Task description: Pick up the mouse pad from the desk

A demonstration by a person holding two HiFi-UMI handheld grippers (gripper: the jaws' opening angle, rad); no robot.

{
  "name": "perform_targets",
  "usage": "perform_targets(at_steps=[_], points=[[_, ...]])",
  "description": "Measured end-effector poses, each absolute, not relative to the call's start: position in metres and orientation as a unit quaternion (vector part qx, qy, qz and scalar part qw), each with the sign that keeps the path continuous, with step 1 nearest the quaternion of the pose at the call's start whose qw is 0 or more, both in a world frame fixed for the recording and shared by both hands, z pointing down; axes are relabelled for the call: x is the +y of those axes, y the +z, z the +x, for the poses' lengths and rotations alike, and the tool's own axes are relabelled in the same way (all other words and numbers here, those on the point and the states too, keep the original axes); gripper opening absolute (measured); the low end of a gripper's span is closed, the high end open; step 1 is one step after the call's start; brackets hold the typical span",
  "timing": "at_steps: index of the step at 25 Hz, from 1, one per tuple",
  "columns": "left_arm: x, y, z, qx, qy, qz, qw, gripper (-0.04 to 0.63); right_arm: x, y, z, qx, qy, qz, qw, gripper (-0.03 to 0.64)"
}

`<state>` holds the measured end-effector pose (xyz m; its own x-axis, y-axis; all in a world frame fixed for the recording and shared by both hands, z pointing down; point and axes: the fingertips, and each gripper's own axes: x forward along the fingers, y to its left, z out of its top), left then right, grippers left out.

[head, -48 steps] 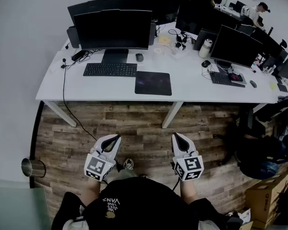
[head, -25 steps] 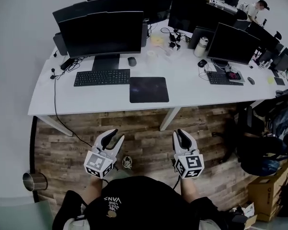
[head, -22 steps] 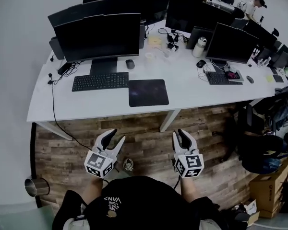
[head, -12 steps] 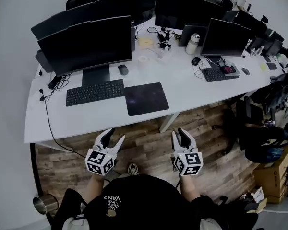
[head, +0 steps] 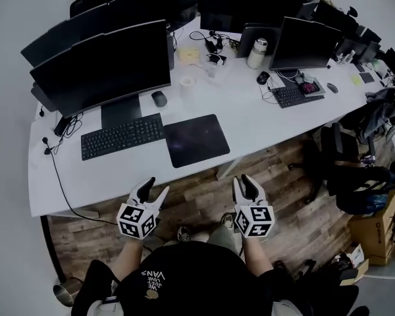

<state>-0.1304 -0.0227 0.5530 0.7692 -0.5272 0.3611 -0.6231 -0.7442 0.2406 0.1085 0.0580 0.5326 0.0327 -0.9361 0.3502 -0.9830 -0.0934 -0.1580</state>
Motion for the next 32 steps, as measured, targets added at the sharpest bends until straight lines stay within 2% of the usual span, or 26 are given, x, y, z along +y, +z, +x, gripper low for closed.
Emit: perform_targets(at_steps=[14,22,32], points=[[-0.069,0.59,-0.102,-0.432,0.136,0.863,0.224,0.195,-0.035,0.573,0.165,-0.73,0.227,0.637,0.097,0.091],[-0.083,0.612,-0.087,-0.494,0.137,0.821,0.252,0.195,-0.069,0.601,0.186,-0.759,0.246,0.586,0.144,0.114],[-0.101,0.63,-0.077,-0.532,0.148,0.786,0.28,0.195,-0.095,0.616,0.196,-0.775,0.269,0.552,0.151,0.12]])
